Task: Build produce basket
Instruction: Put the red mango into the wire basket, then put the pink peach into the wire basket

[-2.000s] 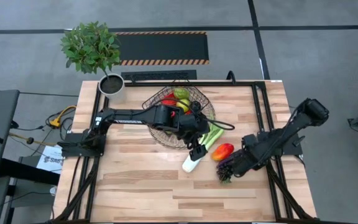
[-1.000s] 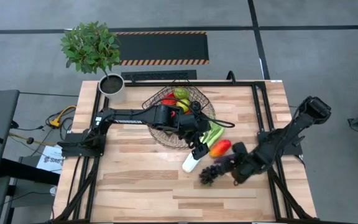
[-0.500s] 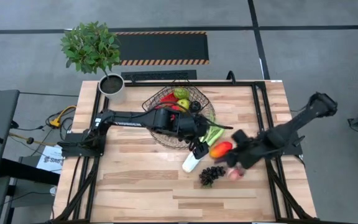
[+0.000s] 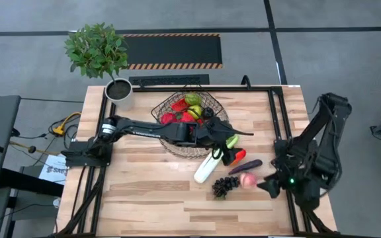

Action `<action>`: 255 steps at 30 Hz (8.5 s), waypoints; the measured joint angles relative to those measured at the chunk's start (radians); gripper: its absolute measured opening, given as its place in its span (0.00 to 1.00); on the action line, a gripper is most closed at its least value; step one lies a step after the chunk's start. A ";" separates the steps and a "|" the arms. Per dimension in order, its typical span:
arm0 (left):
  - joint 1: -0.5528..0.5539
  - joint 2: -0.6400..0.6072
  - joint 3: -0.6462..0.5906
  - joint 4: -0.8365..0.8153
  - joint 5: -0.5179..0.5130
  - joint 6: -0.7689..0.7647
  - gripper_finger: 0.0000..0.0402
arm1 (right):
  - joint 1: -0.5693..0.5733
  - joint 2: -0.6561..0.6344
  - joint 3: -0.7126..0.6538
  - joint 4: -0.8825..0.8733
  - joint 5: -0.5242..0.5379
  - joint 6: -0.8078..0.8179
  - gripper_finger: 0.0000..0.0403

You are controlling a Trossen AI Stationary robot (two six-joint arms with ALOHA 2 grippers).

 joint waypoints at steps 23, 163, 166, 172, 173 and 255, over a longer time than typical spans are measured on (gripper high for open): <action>-0.036 0.139 -0.318 0.459 -0.102 0.074 0.87 | 0.124 0.168 0.000 -0.004 -0.007 0.276 0.76; 0.309 -0.319 -0.579 -0.471 -0.181 -0.135 0.81 | 0.129 0.168 -0.001 -0.098 -0.005 0.258 0.76; 0.305 -0.323 -0.513 -0.480 -0.111 -0.119 0.83 | 0.129 0.168 -0.001 -0.088 -0.005 0.258 0.76; 0.264 -0.343 -0.339 -0.487 -0.078 -0.120 0.83 | 0.129 0.168 -0.001 -0.065 -0.006 0.258 0.76; 0.248 -0.344 -0.311 -0.471 -0.066 -0.117 0.83 | 0.129 0.168 -0.001 -0.062 -0.006 0.258 0.76; -0.123 0.473 0.310 0.066 0.046 -0.096 0.61 | 0.190 0.314 0.000 0.174 -0.109 0.274 0.76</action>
